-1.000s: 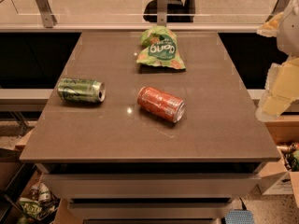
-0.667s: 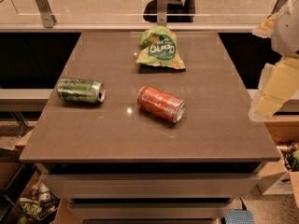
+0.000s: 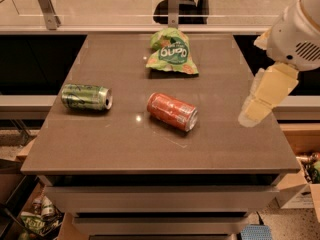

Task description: Place coke can upright

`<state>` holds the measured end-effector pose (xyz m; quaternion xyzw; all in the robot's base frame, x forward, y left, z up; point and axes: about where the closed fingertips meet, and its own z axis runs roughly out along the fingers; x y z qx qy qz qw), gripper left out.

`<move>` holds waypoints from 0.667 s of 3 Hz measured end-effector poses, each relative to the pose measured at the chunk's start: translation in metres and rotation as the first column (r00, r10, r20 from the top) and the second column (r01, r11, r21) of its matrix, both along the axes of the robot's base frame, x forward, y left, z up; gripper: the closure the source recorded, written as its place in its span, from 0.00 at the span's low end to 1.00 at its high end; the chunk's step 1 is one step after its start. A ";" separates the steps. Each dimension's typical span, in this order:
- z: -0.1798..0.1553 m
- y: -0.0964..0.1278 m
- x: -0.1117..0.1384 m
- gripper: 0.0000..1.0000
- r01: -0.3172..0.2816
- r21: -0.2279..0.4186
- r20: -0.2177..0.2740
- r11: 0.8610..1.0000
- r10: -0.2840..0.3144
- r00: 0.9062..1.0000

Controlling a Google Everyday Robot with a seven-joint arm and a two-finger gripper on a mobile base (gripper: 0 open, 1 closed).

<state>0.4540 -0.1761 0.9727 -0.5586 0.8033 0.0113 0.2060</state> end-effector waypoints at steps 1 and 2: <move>-0.015 0.013 0.011 0.00 0.059 0.001 -0.036 0.998 -0.058 0.998; -0.030 0.028 0.019 0.00 0.131 -0.046 -0.058 0.990 -0.134 0.989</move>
Offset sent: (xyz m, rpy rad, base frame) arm 0.0270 0.0418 -0.0510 -0.1089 0.0998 -0.2476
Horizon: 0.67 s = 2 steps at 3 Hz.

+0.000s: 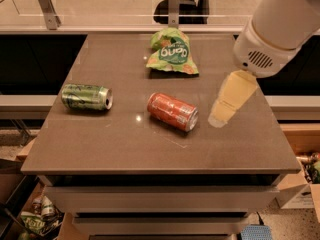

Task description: Place coke can upright

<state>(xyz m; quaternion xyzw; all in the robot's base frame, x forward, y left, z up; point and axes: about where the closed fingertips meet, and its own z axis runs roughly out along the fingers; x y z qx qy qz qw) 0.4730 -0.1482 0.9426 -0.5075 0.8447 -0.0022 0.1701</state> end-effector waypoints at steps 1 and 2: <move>-0.015 0.017 0.005 0.00 0.053 -0.074 -0.012 0.996 -0.054 0.998; -0.033 0.043 0.018 0.00 0.059 -0.132 -0.028 0.989 -0.063 0.998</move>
Offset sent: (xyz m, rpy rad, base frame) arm 0.0152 0.0447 -0.0399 -0.1677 0.0475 -0.0926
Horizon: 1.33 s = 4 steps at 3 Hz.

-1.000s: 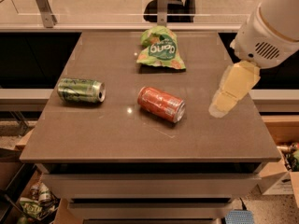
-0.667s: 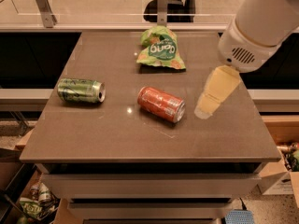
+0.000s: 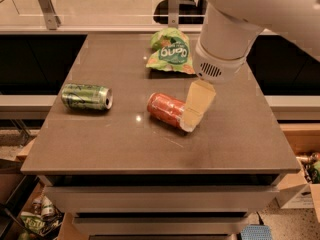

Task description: Place coke can upright

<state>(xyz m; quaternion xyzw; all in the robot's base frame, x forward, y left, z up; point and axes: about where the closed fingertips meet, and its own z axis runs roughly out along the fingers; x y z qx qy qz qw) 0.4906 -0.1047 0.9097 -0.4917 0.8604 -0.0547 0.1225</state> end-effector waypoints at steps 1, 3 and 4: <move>0.001 0.000 0.000 0.00 0.000 0.001 0.001 1.000 0.000 1.000; -0.011 0.001 0.007 0.00 0.009 -0.002 -0.045 1.000 -0.009 0.999; -0.026 0.010 0.008 0.00 0.001 0.004 -0.079 1.000 0.000 0.997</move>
Offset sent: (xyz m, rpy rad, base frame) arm 0.0094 -0.0014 -0.0124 0.0003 0.0613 -0.0140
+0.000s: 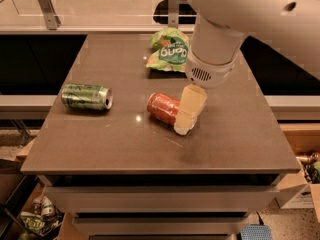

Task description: Place coke can upright

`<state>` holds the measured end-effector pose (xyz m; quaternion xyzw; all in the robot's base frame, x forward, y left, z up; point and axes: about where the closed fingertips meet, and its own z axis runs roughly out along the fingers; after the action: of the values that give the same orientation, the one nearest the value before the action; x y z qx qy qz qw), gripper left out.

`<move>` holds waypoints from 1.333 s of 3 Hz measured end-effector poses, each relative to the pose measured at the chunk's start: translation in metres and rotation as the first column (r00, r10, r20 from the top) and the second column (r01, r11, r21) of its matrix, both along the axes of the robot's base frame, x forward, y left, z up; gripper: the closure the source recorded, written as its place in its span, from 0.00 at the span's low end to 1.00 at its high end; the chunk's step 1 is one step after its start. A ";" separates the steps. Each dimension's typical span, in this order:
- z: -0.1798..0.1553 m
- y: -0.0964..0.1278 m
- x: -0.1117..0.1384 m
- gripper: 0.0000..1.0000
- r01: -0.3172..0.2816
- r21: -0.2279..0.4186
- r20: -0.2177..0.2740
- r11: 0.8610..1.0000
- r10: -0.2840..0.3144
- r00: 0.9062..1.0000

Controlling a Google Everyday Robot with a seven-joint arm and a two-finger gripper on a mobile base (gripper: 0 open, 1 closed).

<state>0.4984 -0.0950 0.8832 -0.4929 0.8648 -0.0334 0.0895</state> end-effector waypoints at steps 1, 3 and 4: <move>-0.019 0.019 -0.004 0.00 -0.012 0.025 -0.021 1.000 0.012 1.000; -0.044 0.063 -0.005 0.00 -0.075 0.055 -0.050 0.996 0.078 0.996; -0.047 0.082 0.000 0.00 -0.101 0.030 -0.064 0.994 0.103 0.993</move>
Offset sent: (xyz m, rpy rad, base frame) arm -0.0075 0.0697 -0.0576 0.0717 0.0742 0.0863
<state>0.4982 -0.0128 0.8360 -0.5360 0.8413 -0.0010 0.0695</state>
